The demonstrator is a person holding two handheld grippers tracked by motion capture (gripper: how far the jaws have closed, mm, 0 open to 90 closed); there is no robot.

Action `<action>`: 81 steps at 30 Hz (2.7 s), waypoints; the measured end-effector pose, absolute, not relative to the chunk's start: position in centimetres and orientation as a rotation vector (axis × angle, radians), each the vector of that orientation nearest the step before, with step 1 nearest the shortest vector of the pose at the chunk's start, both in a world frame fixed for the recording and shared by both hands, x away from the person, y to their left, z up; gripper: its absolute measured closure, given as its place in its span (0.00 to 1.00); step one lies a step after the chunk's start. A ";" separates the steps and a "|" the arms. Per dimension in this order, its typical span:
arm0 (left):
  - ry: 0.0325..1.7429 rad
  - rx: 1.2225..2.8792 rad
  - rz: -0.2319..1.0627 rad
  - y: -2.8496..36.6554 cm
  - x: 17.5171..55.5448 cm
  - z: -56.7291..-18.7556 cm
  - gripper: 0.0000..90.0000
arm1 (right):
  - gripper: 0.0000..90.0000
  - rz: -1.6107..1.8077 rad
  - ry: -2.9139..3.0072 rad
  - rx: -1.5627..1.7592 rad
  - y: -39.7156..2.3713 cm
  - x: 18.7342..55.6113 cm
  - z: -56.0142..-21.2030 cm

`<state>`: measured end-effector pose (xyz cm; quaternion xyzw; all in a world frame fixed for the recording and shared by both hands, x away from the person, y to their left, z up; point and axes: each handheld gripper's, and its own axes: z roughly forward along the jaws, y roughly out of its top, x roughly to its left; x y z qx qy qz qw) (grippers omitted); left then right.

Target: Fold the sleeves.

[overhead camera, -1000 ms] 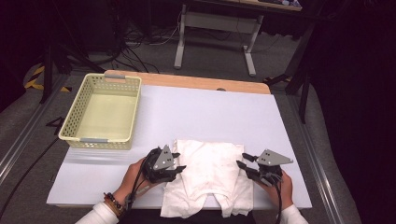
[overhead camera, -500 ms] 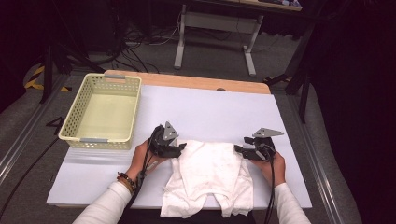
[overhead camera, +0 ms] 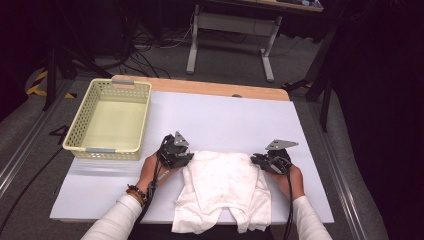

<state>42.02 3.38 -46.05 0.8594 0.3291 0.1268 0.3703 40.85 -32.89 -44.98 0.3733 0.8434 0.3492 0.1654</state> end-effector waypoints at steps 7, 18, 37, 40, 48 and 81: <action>0.802 2.208 0.383 2.9 41.3 -46.1 0.95 | 0.96 0.963 2.369 1.022 -32.8 40.4 -44.8; 0.844 2.156 0.547 2.2 41.9 -45.8 0.97 | 0.98 0.932 2.231 0.980 -32.5 40.6 -43.9; 0.907 2.147 0.692 0.4 48.6 -44.3 0.97 | 0.98 0.862 2.082 1.000 -31.7 46.1 -42.8; 0.918 2.148 0.689 0.5 49.4 -44.3 0.96 | 0.98 0.871 2.084 1.022 -31.7 47.0 -42.8; 0.932 2.135 0.681 0.3 50.0 -44.6 0.92 | 0.94 0.861 2.086 1.035 -31.5 47.6 -43.0; 0.496 2.171 0.611 1.1 37.8 -43.2 0.48 | 0.71 1.107 2.248 0.813 -31.3 37.0 -42.0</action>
